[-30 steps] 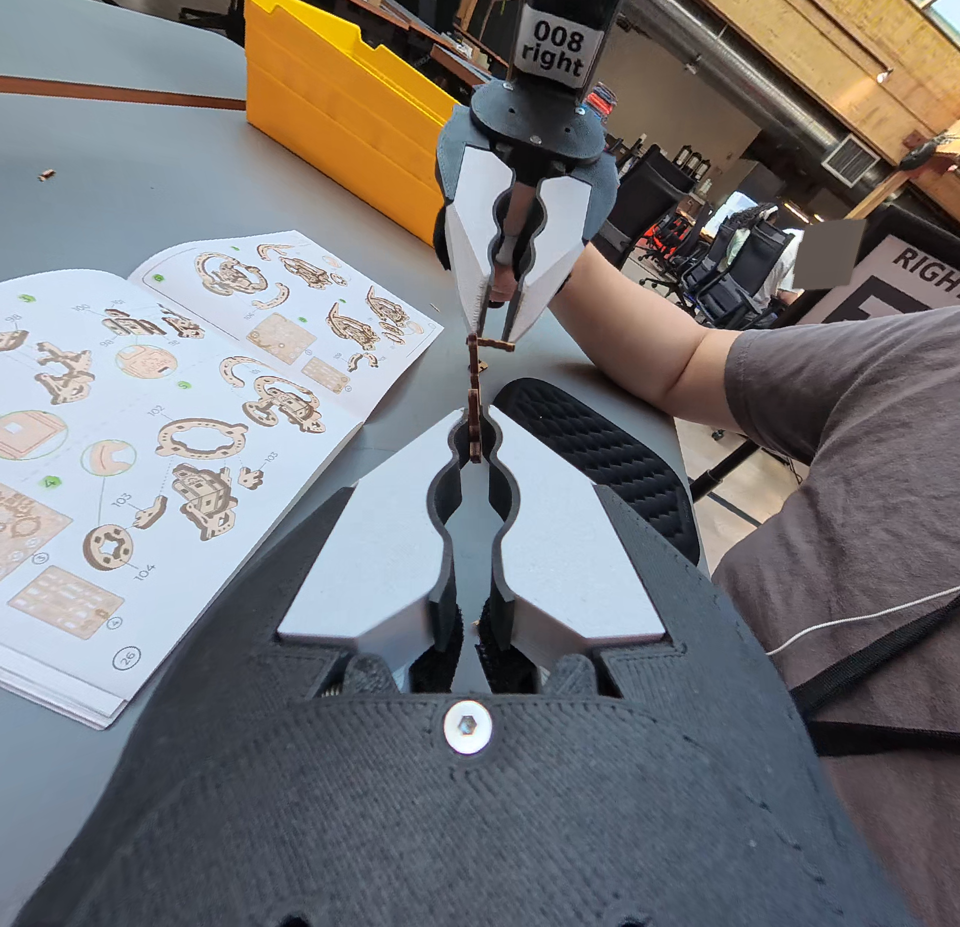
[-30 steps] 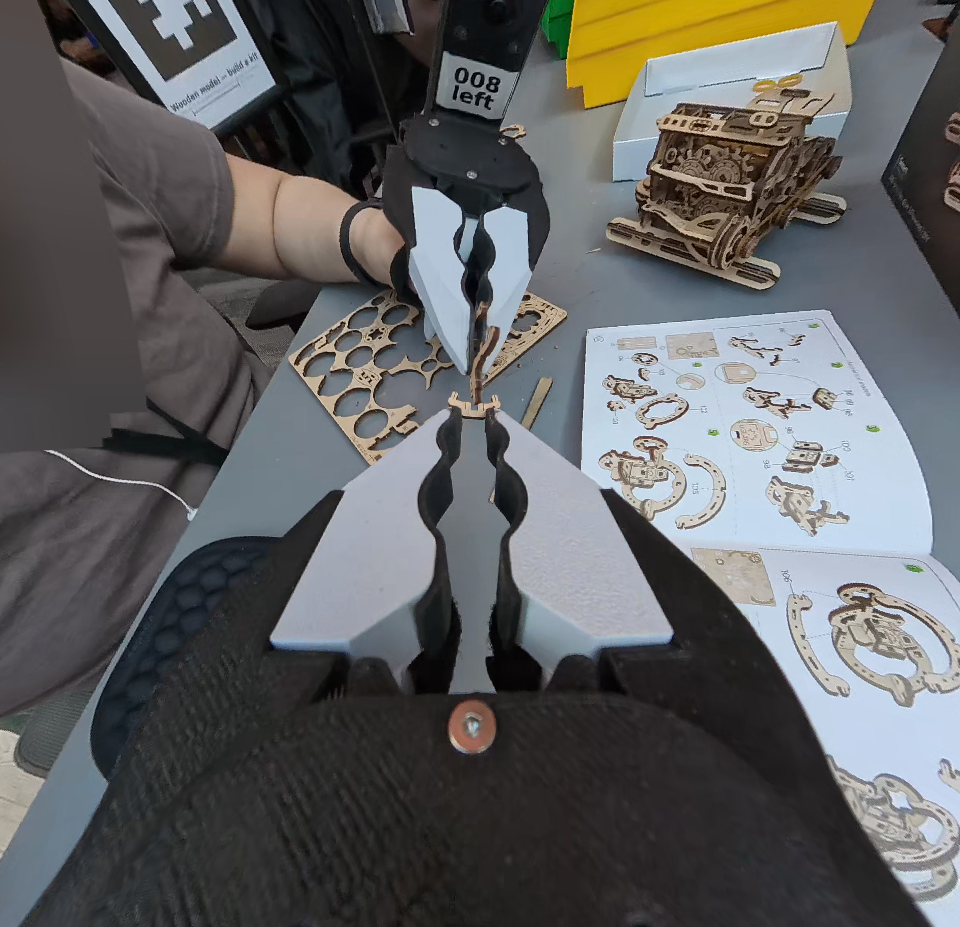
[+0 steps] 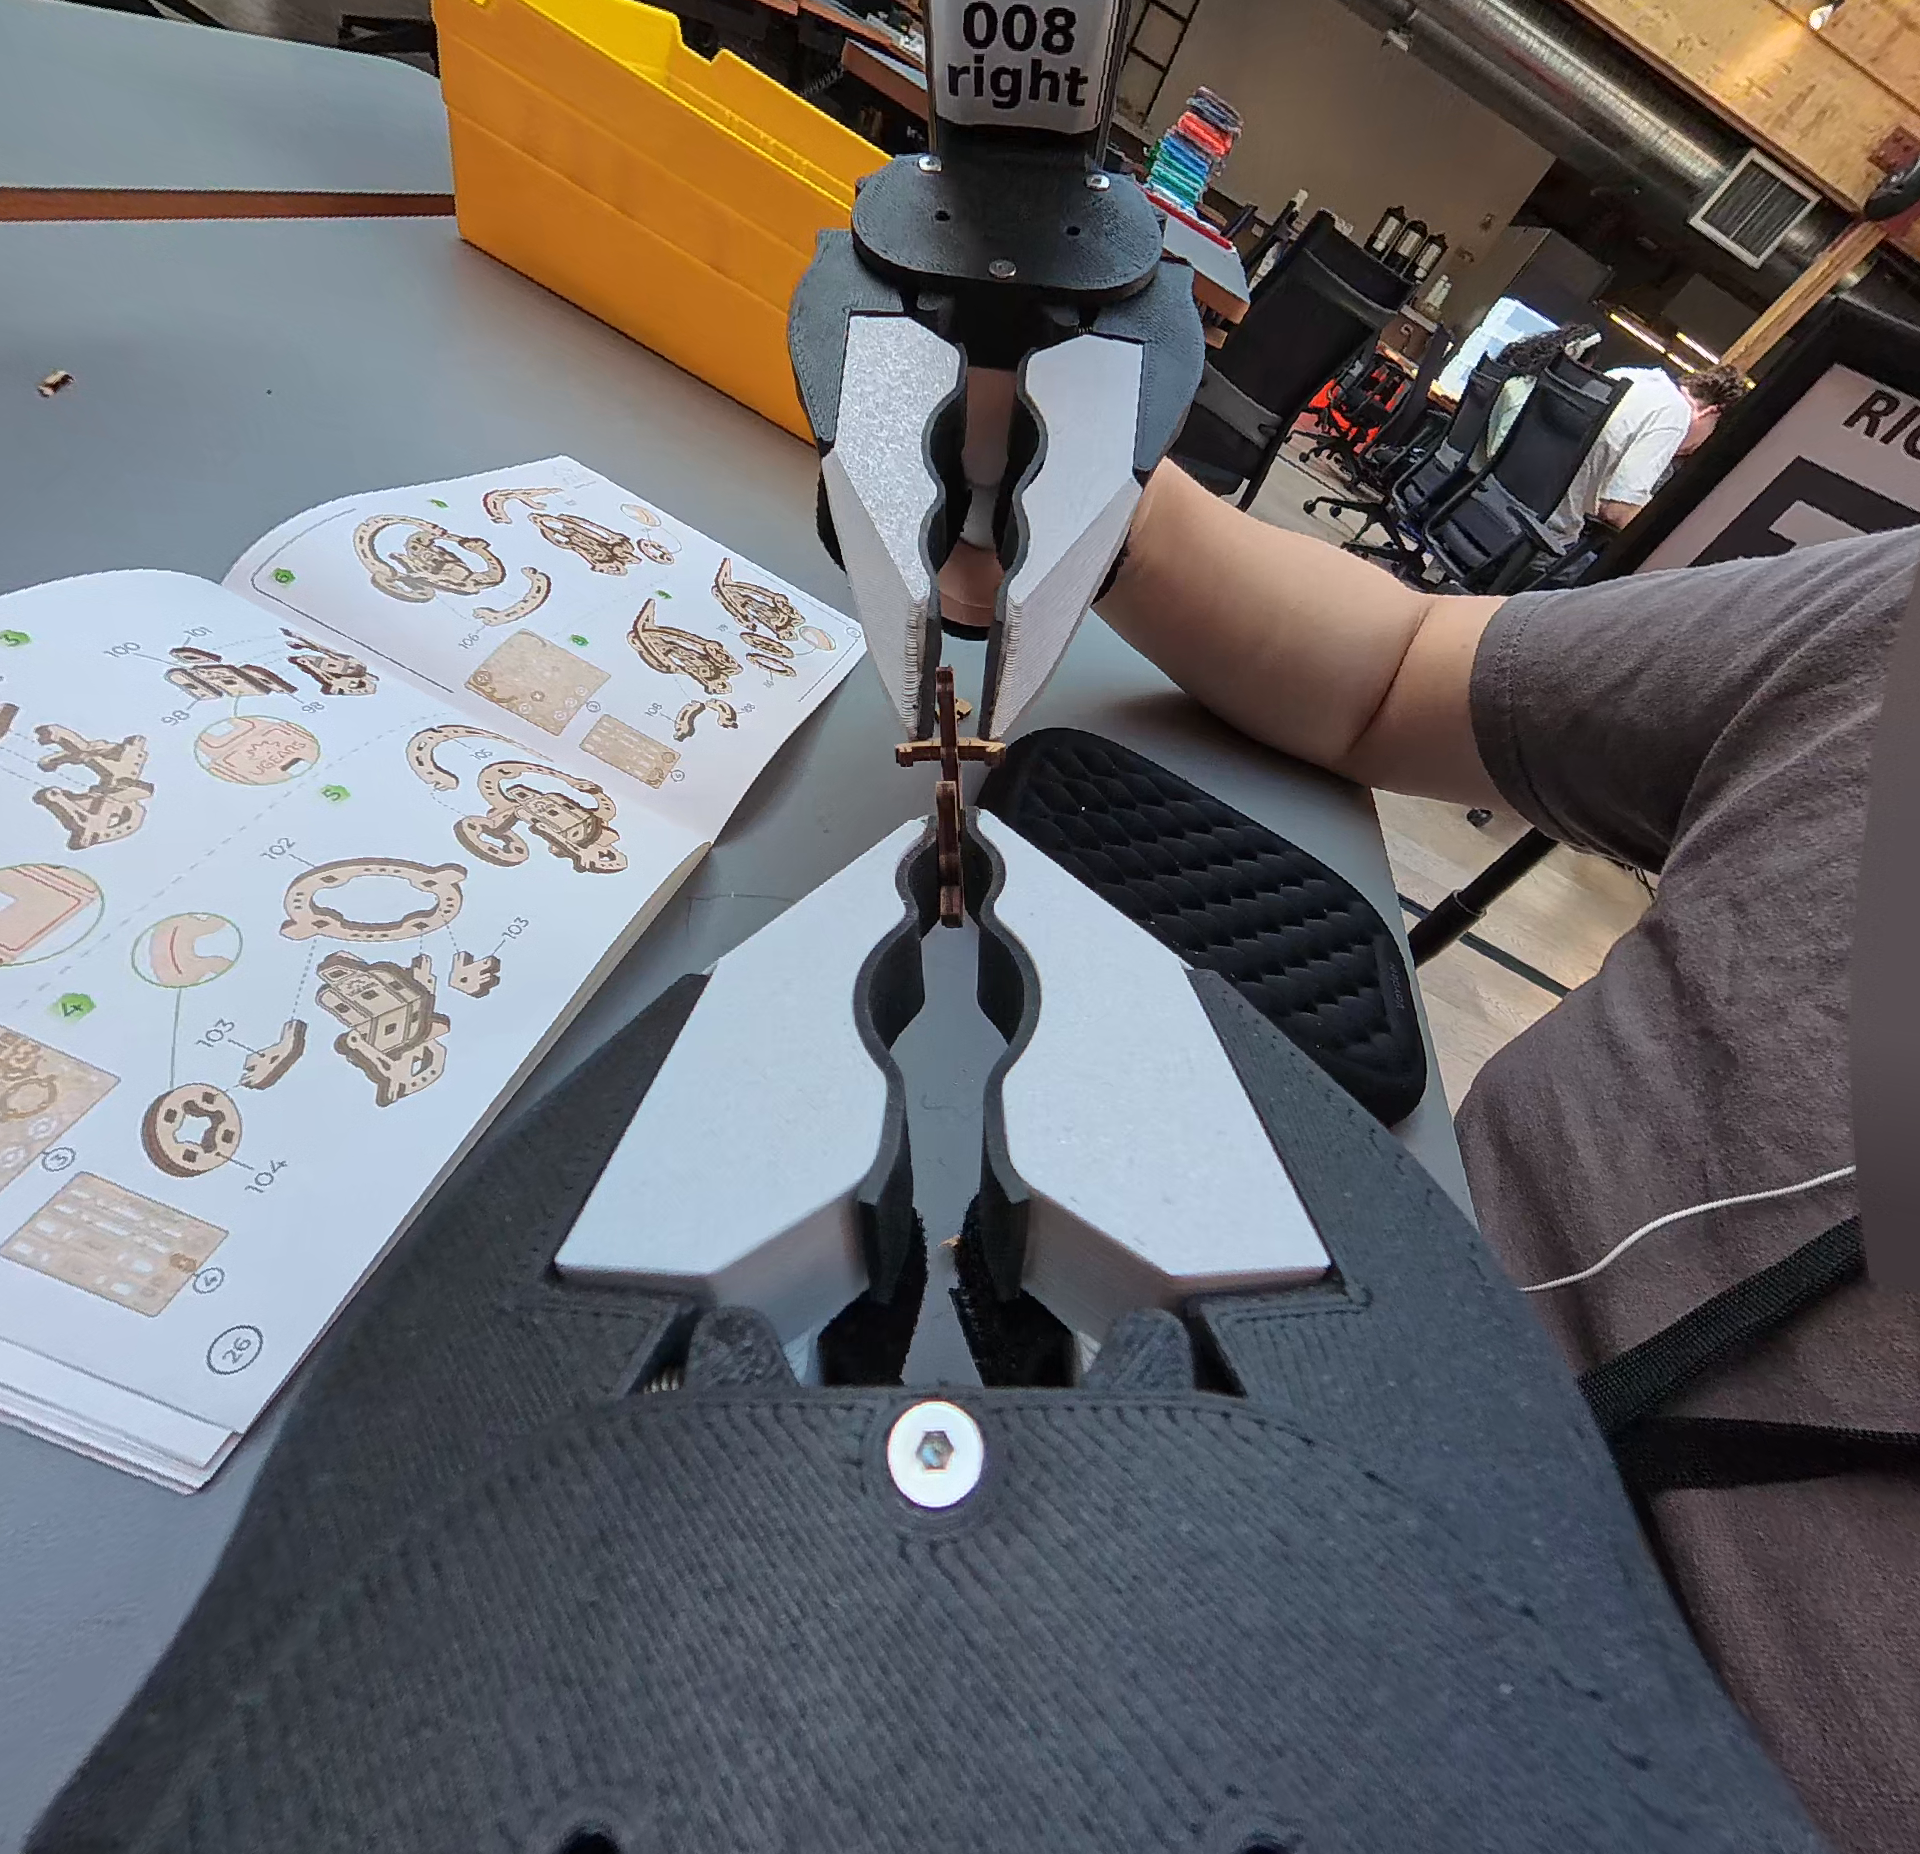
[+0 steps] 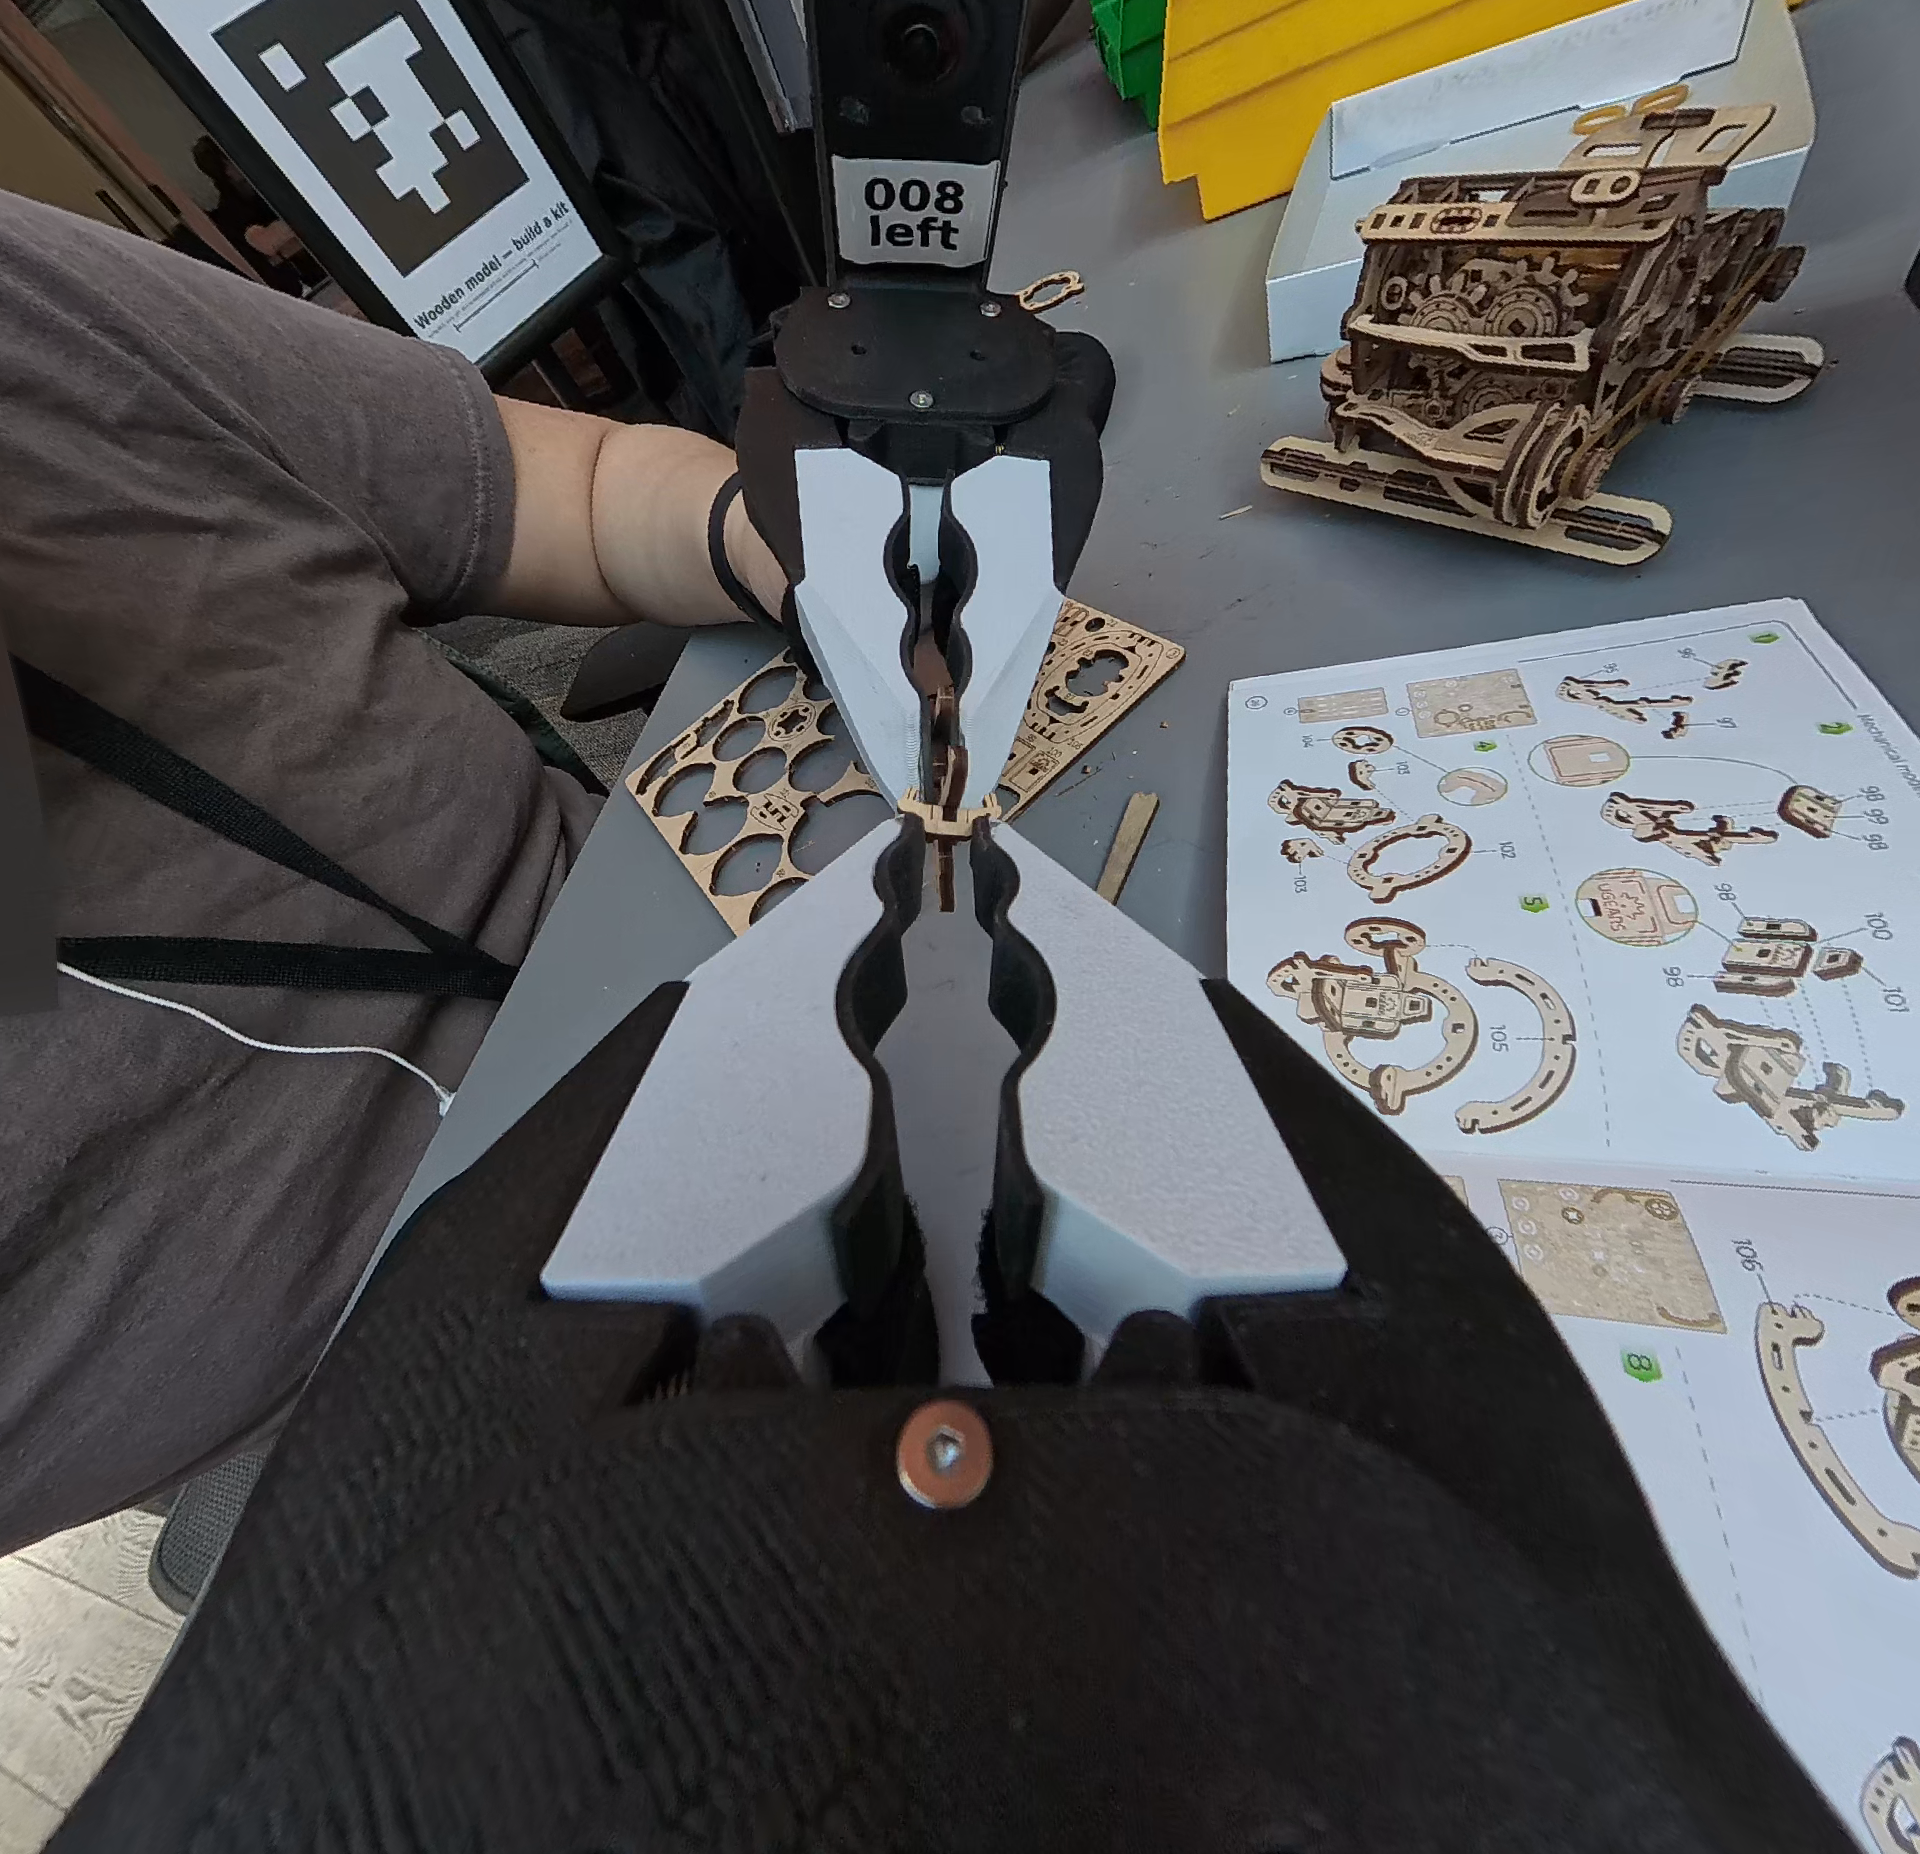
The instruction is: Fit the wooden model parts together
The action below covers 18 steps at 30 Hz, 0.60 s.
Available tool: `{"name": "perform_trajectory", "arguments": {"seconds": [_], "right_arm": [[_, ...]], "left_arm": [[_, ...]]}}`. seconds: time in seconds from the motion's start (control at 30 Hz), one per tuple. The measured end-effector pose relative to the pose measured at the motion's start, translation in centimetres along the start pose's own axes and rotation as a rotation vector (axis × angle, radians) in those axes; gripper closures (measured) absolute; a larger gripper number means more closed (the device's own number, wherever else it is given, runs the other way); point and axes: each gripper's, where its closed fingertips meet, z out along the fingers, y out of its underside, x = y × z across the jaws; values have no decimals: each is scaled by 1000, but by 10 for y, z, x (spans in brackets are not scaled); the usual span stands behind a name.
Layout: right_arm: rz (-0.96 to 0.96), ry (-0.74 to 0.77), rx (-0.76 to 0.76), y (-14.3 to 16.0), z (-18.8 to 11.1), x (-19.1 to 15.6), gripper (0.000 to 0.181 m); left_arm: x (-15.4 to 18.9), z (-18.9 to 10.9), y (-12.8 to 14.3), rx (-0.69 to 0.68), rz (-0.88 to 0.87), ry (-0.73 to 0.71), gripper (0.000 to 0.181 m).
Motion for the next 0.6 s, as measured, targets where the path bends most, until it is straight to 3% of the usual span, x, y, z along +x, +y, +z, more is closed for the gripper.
{"name": "perform_trajectory", "arguments": {"seconds": [0.6], "right_arm": [[-25, 23, 0, -2, 1, 0, 174]], "left_arm": [[0, -1, 1, -28, 8, -11, 181]]}}
